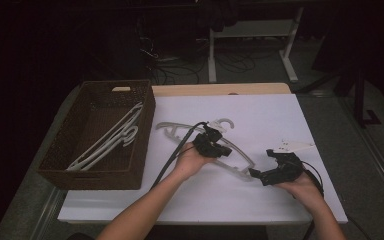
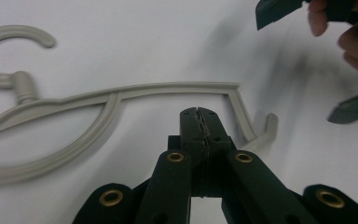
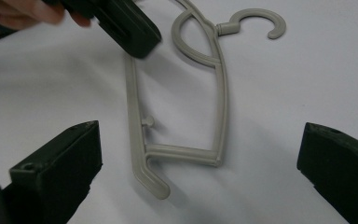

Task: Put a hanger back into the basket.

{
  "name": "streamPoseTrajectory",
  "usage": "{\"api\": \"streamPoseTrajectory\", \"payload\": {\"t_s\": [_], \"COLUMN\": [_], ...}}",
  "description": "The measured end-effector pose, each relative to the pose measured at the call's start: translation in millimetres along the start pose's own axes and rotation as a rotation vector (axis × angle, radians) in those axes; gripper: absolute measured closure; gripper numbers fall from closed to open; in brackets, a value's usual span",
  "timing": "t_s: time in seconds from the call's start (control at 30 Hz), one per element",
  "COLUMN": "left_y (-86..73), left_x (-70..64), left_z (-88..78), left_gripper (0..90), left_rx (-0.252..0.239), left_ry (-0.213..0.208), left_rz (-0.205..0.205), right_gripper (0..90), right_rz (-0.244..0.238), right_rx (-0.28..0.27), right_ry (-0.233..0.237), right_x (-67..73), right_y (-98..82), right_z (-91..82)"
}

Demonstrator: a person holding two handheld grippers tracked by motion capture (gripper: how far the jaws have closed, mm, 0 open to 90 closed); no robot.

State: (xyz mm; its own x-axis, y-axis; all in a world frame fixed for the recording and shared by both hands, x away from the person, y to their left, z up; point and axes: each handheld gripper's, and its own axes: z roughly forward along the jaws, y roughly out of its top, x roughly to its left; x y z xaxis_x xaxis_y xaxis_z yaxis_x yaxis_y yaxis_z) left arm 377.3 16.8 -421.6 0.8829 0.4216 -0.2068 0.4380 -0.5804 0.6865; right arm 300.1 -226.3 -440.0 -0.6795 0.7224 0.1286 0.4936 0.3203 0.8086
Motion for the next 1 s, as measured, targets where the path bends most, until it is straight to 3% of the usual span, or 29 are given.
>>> {"api": "streamPoseTrajectory", "payload": {"t_s": [0.23,0.53,0.77,1.0], "left_y": [2.7,-2.5,-12.7,-35.9], "left_x": [-14.5,-23.2,-28.8,-34.4], "left_z": [33.6,47.6,39.6,13.8], "left_gripper": [89.9,90.0,90.0,90.0], "left_rx": [0.048,0.119,0.143,0.181], "left_ry": [-0.036,-0.033,-0.059,-0.064], "left_rz": [0.021,0.052,0.063,0.086], "right_gripper": [0.0,0.0,0.0,0.0], "right_rz": [0.002,0.004,0.006,0.006], "right_rx": [-0.004,-0.007,-0.012,-0.012], "right_ry": [-0.001,-0.001,-0.007,-0.008], "right_x": [-0.3,-0.9,-1.9,-2.0], "right_y": [-0.1,0.1,0.5,0.5], "right_z": [-1.9,-2.6,-4.3,-4.3]}}
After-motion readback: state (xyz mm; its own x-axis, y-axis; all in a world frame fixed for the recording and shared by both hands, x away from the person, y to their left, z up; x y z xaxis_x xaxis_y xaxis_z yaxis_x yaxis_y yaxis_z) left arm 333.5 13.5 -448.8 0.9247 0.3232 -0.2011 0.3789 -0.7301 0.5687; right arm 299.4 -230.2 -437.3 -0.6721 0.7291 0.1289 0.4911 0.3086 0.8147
